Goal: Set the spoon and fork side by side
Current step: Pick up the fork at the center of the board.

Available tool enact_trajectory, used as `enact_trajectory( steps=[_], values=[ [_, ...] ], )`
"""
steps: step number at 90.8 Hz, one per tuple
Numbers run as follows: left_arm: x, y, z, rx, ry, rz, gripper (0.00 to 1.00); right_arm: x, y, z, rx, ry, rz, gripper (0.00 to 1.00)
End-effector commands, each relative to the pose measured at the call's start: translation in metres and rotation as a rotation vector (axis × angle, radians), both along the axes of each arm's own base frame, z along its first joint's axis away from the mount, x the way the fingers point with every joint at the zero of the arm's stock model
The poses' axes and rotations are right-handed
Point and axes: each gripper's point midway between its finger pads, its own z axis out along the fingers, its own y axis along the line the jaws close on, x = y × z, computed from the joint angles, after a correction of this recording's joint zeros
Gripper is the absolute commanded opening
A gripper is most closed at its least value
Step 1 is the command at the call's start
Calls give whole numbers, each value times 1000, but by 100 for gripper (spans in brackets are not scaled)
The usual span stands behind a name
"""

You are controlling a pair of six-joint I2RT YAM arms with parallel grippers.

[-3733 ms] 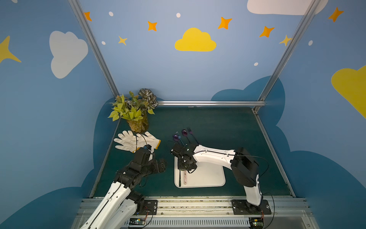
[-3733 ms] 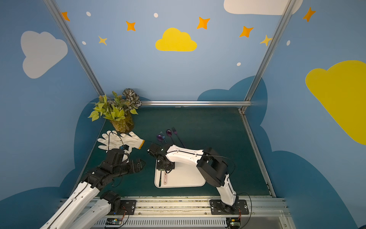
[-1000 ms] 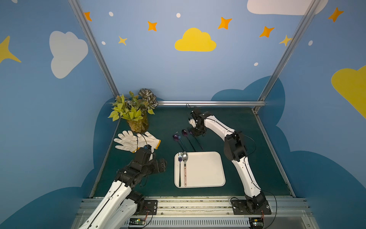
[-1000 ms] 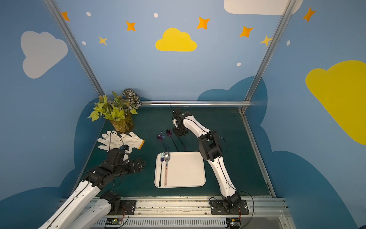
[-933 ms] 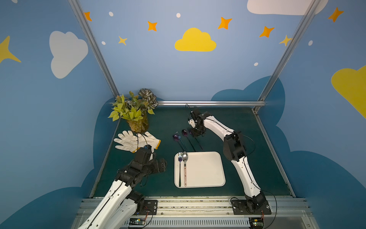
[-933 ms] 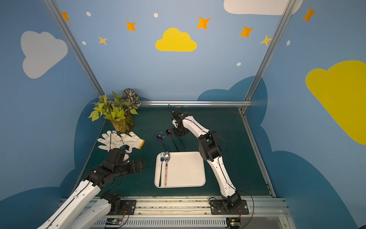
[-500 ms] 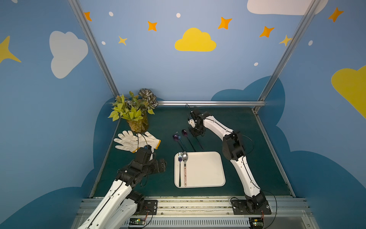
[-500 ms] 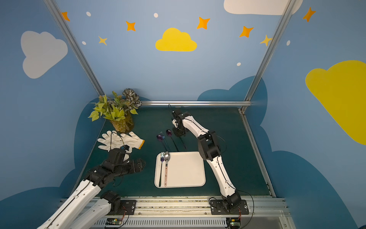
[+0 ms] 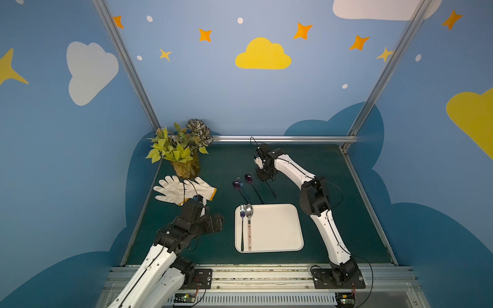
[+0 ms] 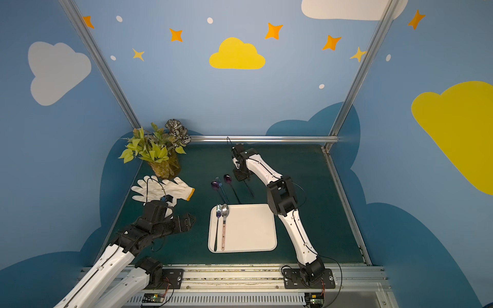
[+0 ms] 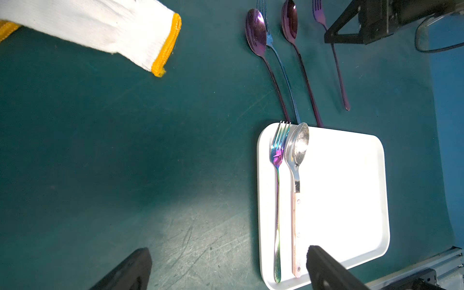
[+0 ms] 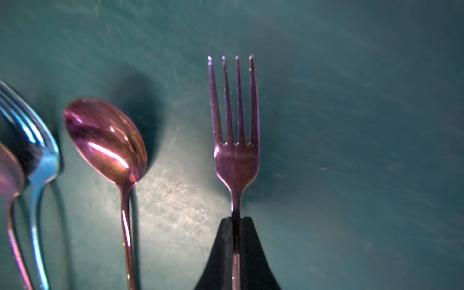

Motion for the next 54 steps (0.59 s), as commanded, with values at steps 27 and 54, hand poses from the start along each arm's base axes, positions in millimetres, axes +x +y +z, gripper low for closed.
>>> enact_trajectory(
  steps=[27,54],
  values=[
    [-1,3,5,-2,-30,11,100,-23,-35,175,214,-168,-307,0],
    [-1,-2,9,-24,-45,-11,100,-181,-30,138,206,-9,-530,0]
  ],
)
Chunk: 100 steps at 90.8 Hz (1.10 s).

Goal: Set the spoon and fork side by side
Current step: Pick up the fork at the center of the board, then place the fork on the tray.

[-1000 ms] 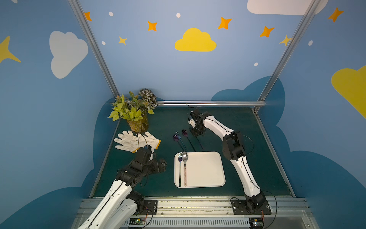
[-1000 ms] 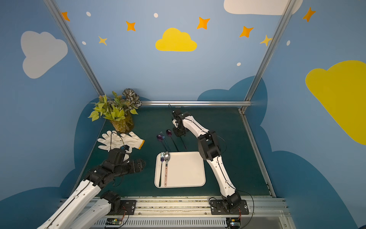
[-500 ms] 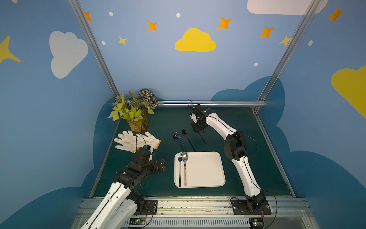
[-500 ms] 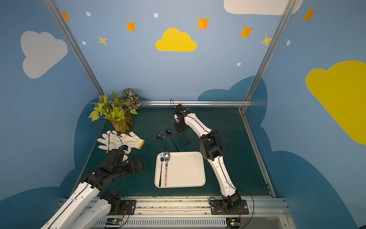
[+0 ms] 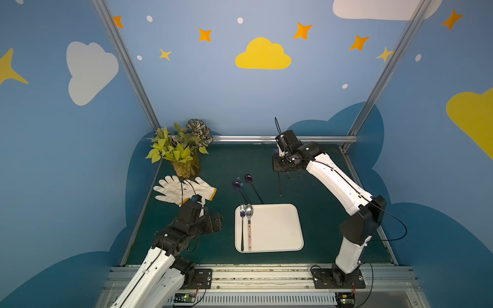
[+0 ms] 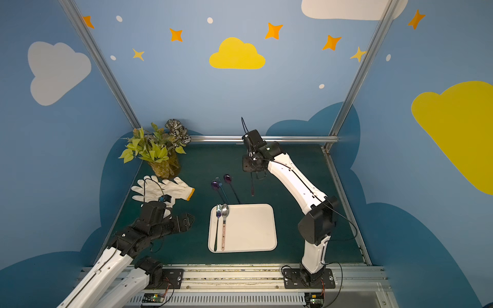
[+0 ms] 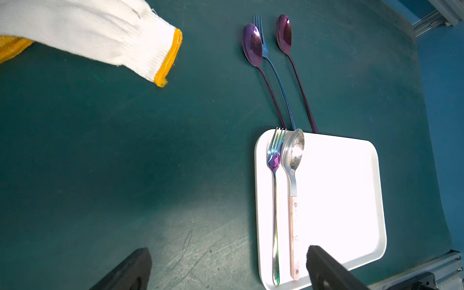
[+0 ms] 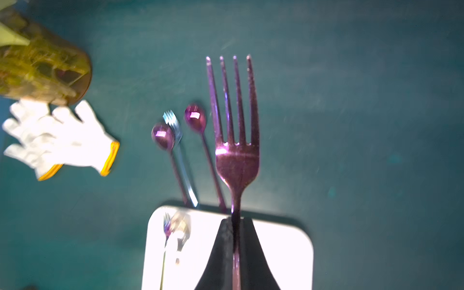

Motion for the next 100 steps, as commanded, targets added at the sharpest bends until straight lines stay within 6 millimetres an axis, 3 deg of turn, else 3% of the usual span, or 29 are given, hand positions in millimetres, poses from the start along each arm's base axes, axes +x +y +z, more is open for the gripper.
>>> enact_trajectory(
  steps=[1,14,30,52,100],
  values=[
    [-2,-4,2,-19,-13,-17,100,-59,11,-47,-2,125,-126,0],
    [-2,-7,3,-38,-26,-29,100,-115,32,-93,40,181,-165,0],
    [-2,-13,4,-55,-25,-59,100,-136,51,-137,9,248,-150,0],
    [-3,-15,7,-70,-34,-71,100,-134,68,-173,-64,286,-104,0],
    [-3,-16,6,-71,-35,-71,100,-132,59,-196,-148,323,-73,0]
  ],
)
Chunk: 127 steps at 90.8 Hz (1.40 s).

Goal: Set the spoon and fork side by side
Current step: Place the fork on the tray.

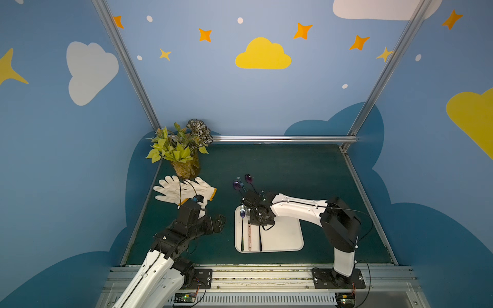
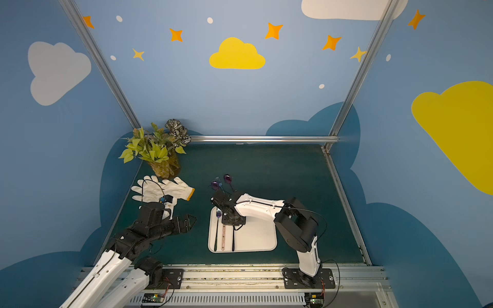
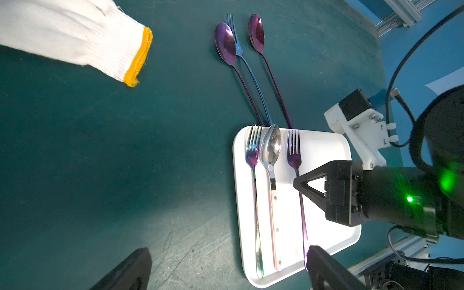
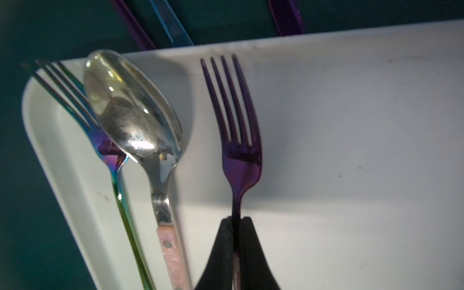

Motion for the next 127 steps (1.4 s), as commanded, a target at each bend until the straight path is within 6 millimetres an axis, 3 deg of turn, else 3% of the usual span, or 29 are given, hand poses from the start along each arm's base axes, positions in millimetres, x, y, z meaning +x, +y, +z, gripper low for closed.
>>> enact_trajectory(
  steps=[1,57,81,127],
  values=[
    [1,-2,0,-3,-10,-10,100,3,-1,-1,-15,4,18,0],
    [-1,-1,-2,7,-4,-8,100,3,-5,-17,16,29,-16,0],
    [-1,0,-2,12,-2,-7,100,6,-7,-18,44,38,-19,14],
    [0,1,-3,18,0,-1,100,7,-14,-8,88,31,-24,21]
  ],
)
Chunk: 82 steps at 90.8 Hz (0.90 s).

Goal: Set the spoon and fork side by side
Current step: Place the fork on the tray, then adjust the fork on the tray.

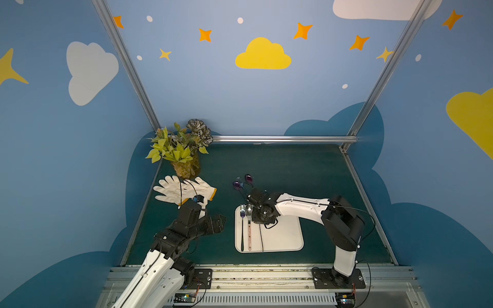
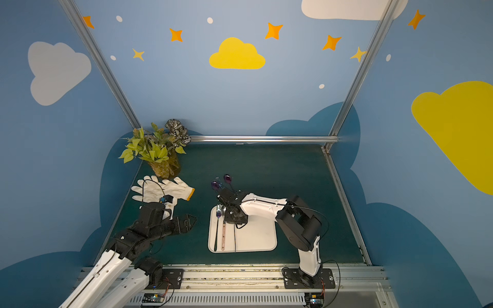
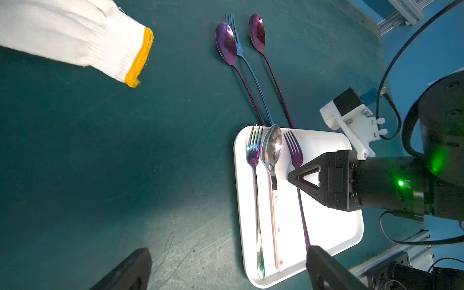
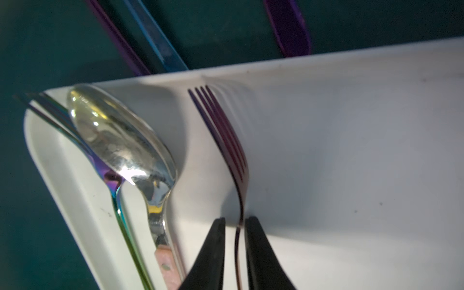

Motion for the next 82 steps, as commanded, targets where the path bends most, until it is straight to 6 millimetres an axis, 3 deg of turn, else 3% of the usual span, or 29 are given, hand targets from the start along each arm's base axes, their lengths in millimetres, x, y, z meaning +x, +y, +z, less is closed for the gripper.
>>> enact_trajectory(
  steps=[1,30,50,82],
  values=[
    [0,1,-3,10,2,1,100,-3,-12,3,-13,7,-5,21],
    [0,1,-3,10,3,1,100,-11,-22,8,-4,10,-1,23],
    [0,0,-4,9,5,0,100,-11,-17,13,31,0,22,22],
    [0,0,-2,6,0,-5,100,-15,-34,16,4,-5,2,22]
  ],
)
